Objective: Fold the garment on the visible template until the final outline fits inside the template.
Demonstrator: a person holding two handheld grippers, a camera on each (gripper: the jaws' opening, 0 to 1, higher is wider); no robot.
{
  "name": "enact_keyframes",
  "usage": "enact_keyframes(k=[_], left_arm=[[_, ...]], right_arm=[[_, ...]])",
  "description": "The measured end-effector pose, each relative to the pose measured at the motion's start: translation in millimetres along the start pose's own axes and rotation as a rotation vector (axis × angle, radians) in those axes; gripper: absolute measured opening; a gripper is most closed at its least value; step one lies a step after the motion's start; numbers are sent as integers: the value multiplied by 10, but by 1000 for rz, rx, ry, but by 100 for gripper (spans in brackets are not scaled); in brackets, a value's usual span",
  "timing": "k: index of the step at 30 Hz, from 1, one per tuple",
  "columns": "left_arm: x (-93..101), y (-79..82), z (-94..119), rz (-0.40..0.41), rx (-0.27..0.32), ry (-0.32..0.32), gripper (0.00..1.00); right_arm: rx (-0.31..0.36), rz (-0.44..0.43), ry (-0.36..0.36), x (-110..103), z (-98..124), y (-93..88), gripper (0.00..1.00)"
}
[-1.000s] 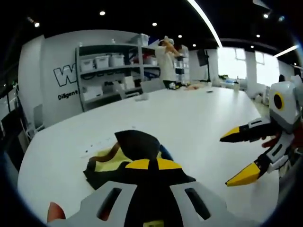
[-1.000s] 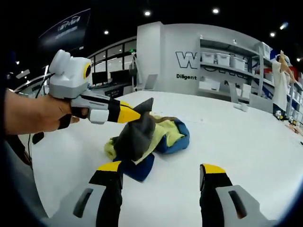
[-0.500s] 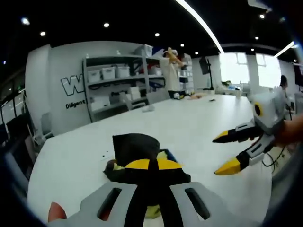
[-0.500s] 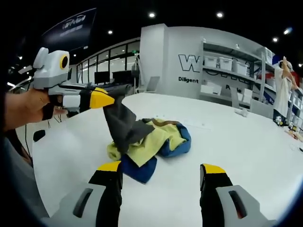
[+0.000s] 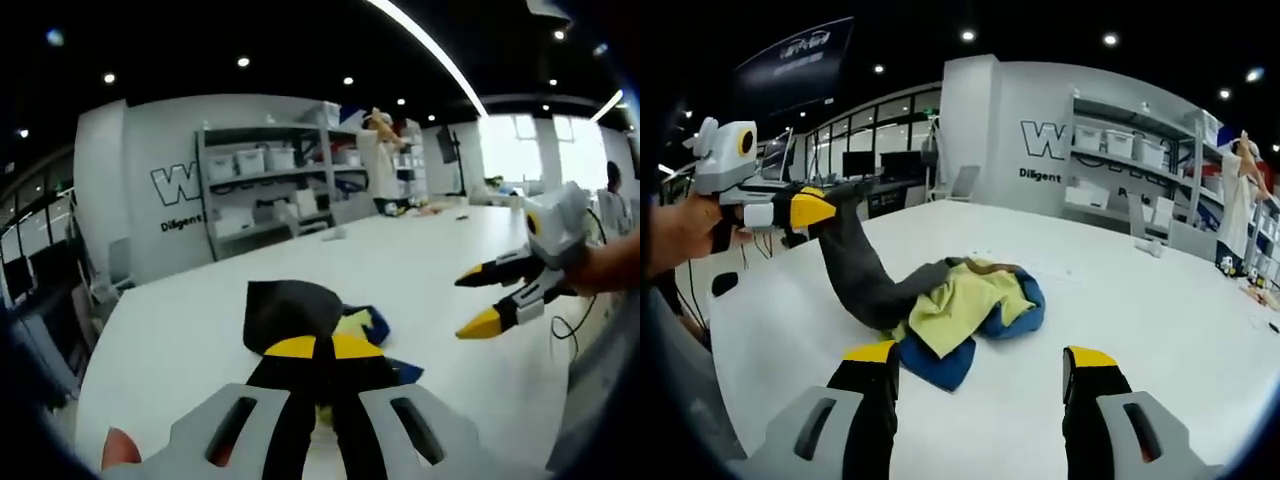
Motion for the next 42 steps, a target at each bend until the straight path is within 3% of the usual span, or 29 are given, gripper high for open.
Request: enact_keyframes(k=[8,24,34,42], left_arm=[[-159,-81,238,15,3,47,0],[-752,-327,611,70,-4,192,0],[-1209,-602,683,105,-40,279,0],[-1482,-674,736,161,-35,345,0]], right_arm=[[-2,9,-4,-17,57,-16,67],[-8,15,-7,-49,105,-35,67],[-16,21,-5,-67,121,-58,67],[-19,24,-8,-52,102,-65,68]])
Point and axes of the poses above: the point that each gripper's makers call its tool centre point, and the gripper's own axes: z roughly backward along the fingers, x roughly to its right, y roughly out of its top, the point moved 3 cm from there along z, roughly backward along the fingers, and after that the axes turned 5 degrees about -x, right-handed, at the moved point
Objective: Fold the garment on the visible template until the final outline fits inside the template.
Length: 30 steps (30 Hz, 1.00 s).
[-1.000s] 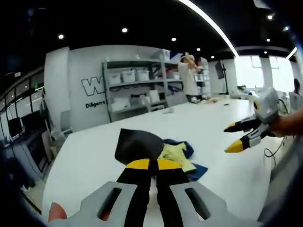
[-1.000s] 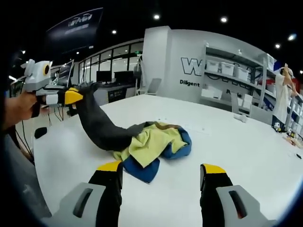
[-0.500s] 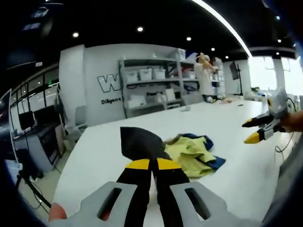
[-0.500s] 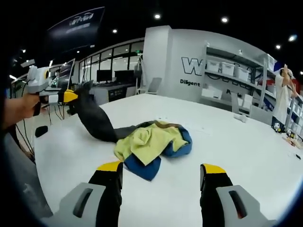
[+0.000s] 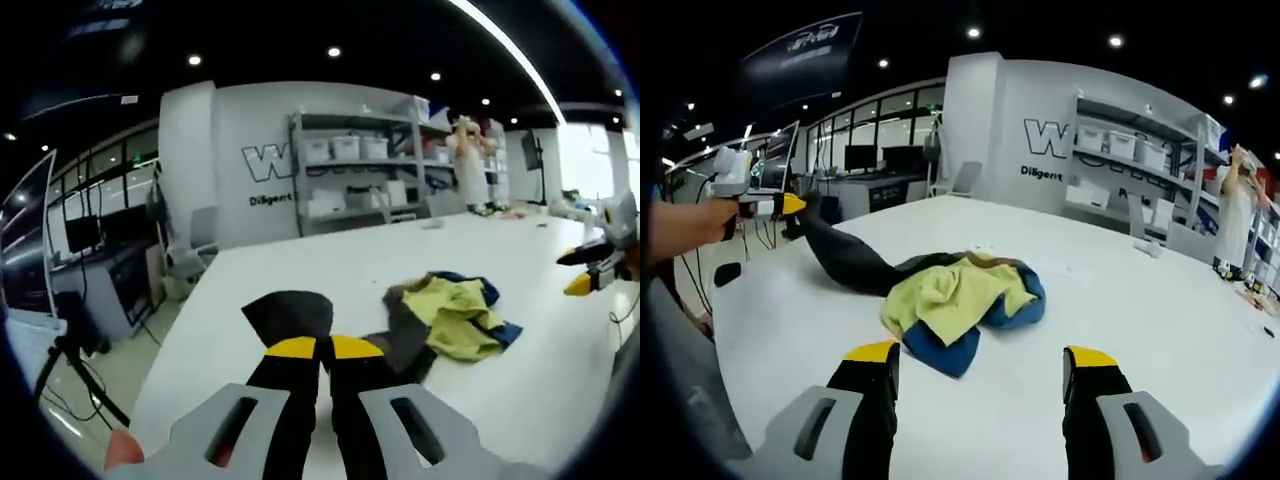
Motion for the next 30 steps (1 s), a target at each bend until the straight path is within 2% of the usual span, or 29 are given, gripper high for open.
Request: enact_keyframes(k=[4,10,15,20,22,24,30], left_arm=[[-54,-30,-32,16,0,10,0],[-56,-57,-63,24,-5,11,0],[-142,-92,-104,33,-17,30,0],[-278,-109,-128,62,-18,75,0],[-317,-119,-155,92,-14,79,0],[-318,-118,-177,82,-14,83,0],[-373,-126,-198,84,-11,93,0]], right_arm=[[1,10,1,14,-62,46,68],[13,57,27,-17,-275,227,68],[14,97,72,-72,-615,404,67],[4,165,128,-148,-1029,573,65],[-18,164,145,-159,-1157,567,64],[-17,170,155,-161,-1289,582,63],[-59,151,209,-225,-1625,460,60]])
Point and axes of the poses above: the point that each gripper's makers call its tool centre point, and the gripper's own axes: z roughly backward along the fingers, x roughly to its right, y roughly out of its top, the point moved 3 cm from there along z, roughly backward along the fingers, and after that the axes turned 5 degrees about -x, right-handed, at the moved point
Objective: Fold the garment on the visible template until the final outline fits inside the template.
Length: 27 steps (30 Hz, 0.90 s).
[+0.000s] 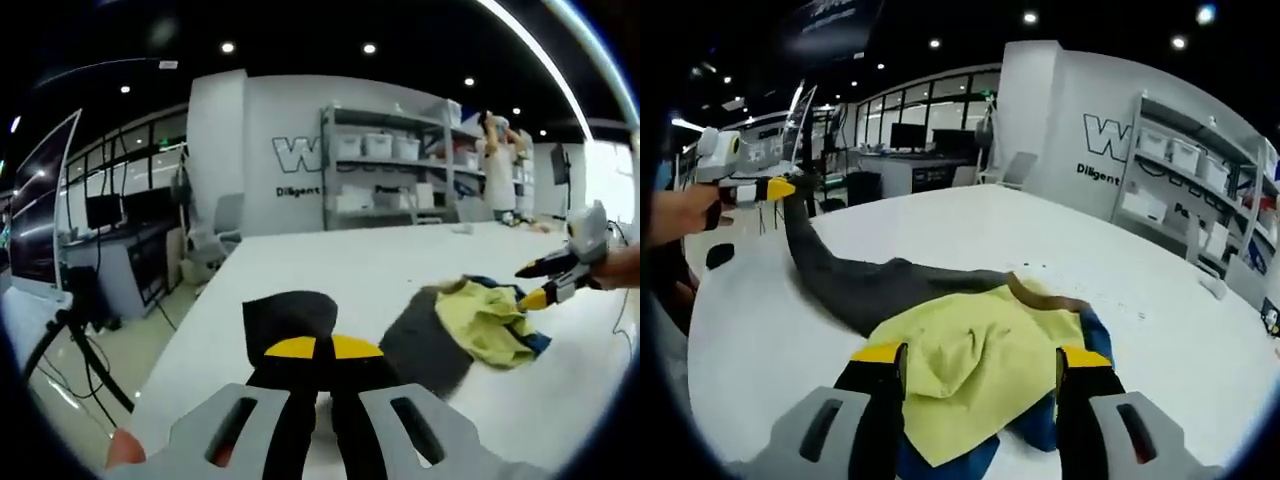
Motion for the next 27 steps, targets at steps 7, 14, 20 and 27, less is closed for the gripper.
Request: enact_keyframes(k=[7,14,20,27], left_arm=[[-57,-95,81,2,4,28,0],[4,-330,300,47,-14,58,0],[-57,-622,415,71,-110,108,0],[-93,-960,550,126,-295,157,0]], right_arm=[[-61,5,44,-76,-286,-169,60],[-73,12,44,-71,-312,-169,61],[-75,21,41,-80,-303,-187,61],[-74,21,40,-92,-310,-193,62]])
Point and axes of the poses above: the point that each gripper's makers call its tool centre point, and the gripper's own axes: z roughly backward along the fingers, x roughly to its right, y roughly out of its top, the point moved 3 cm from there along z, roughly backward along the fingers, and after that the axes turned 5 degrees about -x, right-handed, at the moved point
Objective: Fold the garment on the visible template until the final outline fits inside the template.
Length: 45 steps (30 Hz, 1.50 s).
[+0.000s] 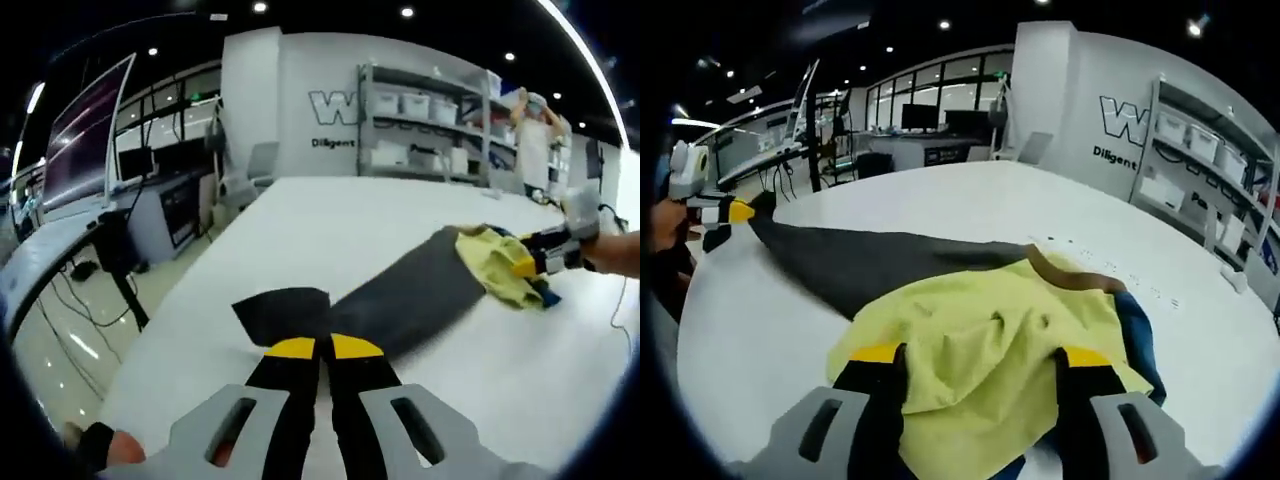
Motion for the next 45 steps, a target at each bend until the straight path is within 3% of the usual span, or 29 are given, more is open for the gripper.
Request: enact_keyframes(k=[1,3,4,14,20,24,27,37,45], left_arm=[[-2,-53,1,11,-35,1,0],[-1,-77,24,65,-36,-1,0],[-1,-123,45,74,-70,5,0],[-106,-291,155,117,-152,54,2],[-130,-30,253,41,-51,102,0],[-42,43,174,-5,-45,80,0],[101,77,71,-12,-52,38,0],[653,427,-181,-72,26,-86,2],[932,518,-272,-87,54,-161,11]], right_arm=[[0,-1,0,-3,0,1,62],[0,1,0,-5,-1,0,62],[0,1,0,-6,1,-1,62],[-2,0,1,-16,0,1,63],[-1,-1,2,-19,3,3,63],[0,-1,1,-19,4,-1,63],[1,-2,1,-16,-2,-4,63],[38,-18,-10,36,76,89,62],[64,-18,-19,59,185,157,62]])
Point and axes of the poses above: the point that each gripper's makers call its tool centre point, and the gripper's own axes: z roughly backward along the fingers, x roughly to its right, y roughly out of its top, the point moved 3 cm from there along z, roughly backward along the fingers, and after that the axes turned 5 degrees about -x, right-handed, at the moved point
